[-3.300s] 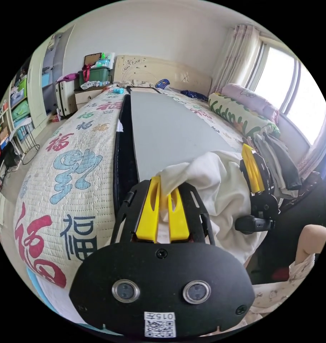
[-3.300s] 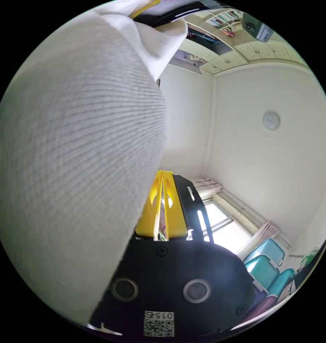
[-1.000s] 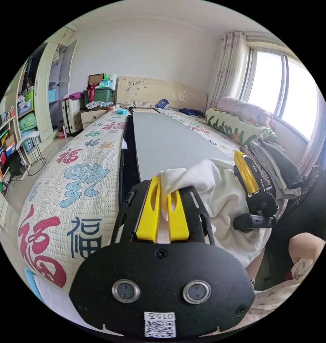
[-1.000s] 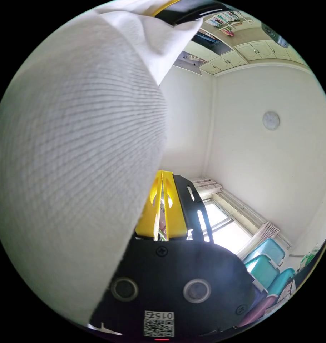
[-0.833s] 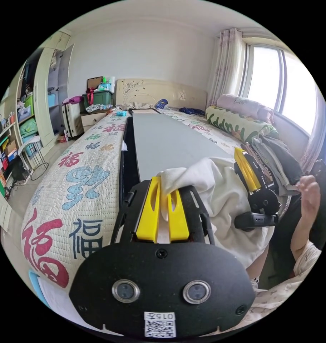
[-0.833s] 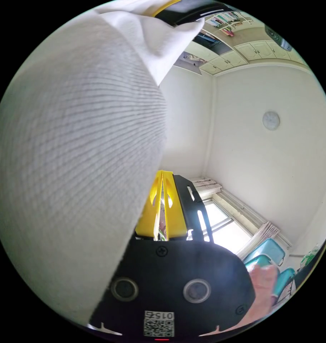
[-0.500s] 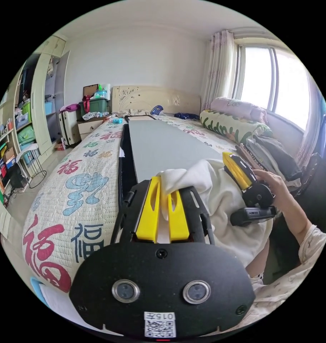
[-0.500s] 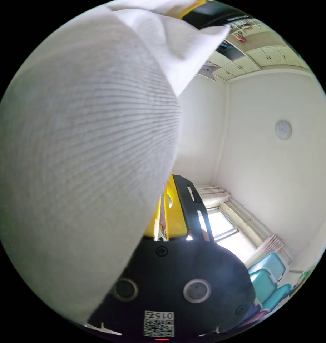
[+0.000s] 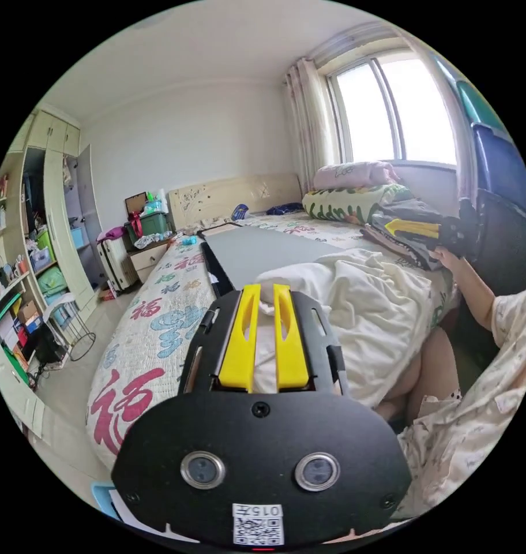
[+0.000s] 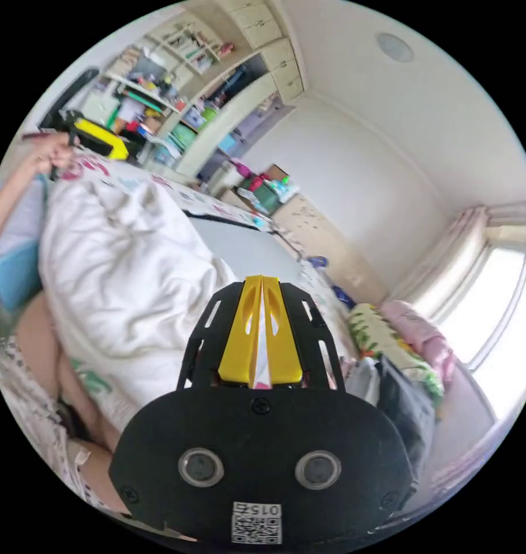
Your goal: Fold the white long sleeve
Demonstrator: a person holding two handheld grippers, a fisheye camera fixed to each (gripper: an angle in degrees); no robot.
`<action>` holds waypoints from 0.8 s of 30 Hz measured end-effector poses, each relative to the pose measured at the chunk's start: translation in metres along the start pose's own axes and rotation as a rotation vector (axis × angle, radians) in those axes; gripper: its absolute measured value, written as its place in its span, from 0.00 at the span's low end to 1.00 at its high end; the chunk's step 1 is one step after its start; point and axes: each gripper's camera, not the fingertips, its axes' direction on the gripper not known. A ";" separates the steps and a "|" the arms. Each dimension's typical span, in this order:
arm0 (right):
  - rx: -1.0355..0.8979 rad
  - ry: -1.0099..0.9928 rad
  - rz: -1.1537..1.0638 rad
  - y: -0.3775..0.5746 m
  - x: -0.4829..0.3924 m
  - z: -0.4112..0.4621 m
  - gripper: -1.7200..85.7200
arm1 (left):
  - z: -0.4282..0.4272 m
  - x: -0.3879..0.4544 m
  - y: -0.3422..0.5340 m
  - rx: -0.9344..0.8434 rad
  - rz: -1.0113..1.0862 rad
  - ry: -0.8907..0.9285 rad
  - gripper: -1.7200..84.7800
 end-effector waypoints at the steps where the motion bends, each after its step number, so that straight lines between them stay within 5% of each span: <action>1: 0.017 -0.061 -0.003 0.004 0.001 -0.011 0.01 | -0.010 0.007 0.000 0.000 0.037 0.035 0.05; 5: 0.138 -0.388 -0.081 0.031 -0.014 -0.066 0.01 | -0.053 0.087 0.041 0.038 0.385 0.339 0.08; 18: -0.040 -0.304 -0.423 0.018 -0.082 -0.121 0.15 | -0.057 0.200 0.074 -0.156 0.590 0.019 0.15; 24: -0.091 -0.215 -0.469 0.001 -0.092 -0.138 0.11 | -0.074 0.229 0.105 -0.202 0.685 -0.173 0.14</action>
